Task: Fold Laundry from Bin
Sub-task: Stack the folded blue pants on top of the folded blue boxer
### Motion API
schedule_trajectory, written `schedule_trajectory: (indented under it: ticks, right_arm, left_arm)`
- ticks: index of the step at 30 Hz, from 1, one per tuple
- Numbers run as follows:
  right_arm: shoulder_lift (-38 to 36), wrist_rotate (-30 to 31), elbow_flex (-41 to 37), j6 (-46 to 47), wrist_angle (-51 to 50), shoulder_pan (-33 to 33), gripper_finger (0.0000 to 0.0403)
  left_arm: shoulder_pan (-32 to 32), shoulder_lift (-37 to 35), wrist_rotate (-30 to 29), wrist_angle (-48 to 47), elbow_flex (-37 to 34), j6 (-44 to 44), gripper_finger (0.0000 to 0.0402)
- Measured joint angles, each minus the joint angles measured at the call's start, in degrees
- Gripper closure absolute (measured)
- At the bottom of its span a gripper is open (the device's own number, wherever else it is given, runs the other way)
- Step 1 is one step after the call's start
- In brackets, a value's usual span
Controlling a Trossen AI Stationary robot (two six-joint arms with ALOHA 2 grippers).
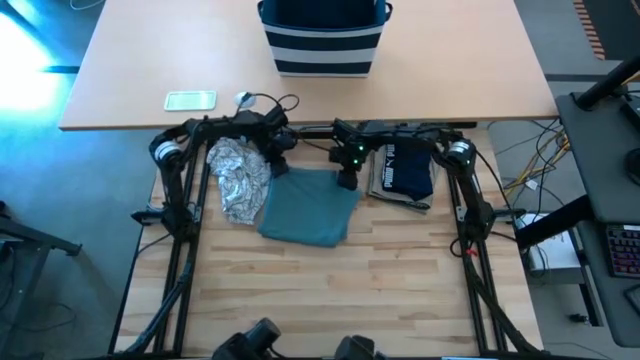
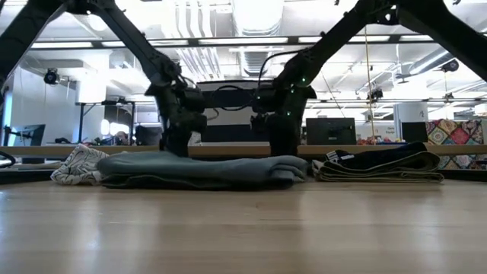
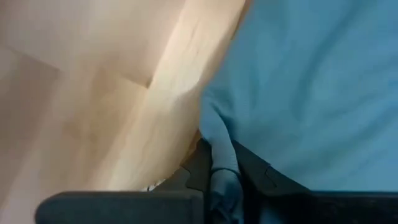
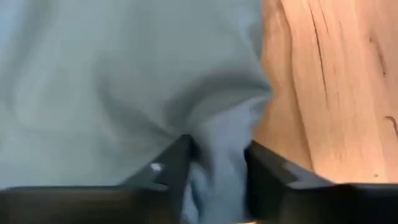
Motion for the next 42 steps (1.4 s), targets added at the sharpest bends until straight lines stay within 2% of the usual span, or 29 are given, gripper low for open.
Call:
schedule_trajectory:
  ticks: [3, 5, 13, 18, 22, 27, 31, 34, 40, 41, 42]
  right_arm:
    - [-1.47, -0.42, 0.08, 1.85, -0.31, 0.15, 0.0361]
    - [-3.18, -0.65, 0.08, 3.26, -1.59, 0.18, 0.0382]
    - [-16.18, -0.35, -1.90, 6.44, -13.34, 1.37, 0.0392]
    - [-26.61, 0.46, -6.95, 9.14, -19.04, 2.43, 0.0392]
    - [-35.03, 6.01, -12.70, 11.10, -24.23, 2.82, 0.0393]
    - [-45.34, 14.60, -19.43, 13.37, -28.60, 2.89, 0.0393]
    - [-50.81, 18.96, -21.56, 14.11, -32.69, 2.74, 0.0393]
    - [-53.22, 23.17, -22.07, 14.89, -37.15, 2.61, 0.0393]
    - [-56.32, 33.47, -22.17, 15.34, -40.38, 0.59, 0.0393]
    - [-56.65, 35.57, -22.19, 15.32, -40.28, 0.16, 0.0393]
    - [-56.84, 37.21, -22.22, 15.32, -40.24, -0.25, 0.0393]
  left_arm:
    - [0.02, -2.32, 0.04, -1.73, 1.45, -0.11, 0.0385]
    - [-0.09, -3.95, 0.07, -2.80, 1.83, -0.25, 0.0390]
    - [-5.01, -11.71, 0.81, -1.41, 1.73, -3.85, 0.0394]
    - [-11.55, -11.78, 0.58, 4.16, 2.86, -9.36, 0.0395]
    - [-15.66, -9.83, -0.49, 11.62, 6.41, -14.86, 0.0395]
    - [-19.41, -2.03, -0.81, 15.32, 15.89, -18.89, 0.0395]
    - [-21.70, 7.03, -0.95, 14.78, 27.17, -20.23, 0.0395]
    - [-22.73, 13.79, -0.83, 13.12, 37.57, -20.83, 0.0395]
    - [-23.11, 28.01, -0.79, 3.06, 62.62, -19.88, 0.0395]
    - [-23.01, 28.81, -0.71, 5.49, 62.40, -20.07, 0.0395]
    - [-22.54, 27.56, -0.55, 10.51, 58.72, -21.45, 0.0395]
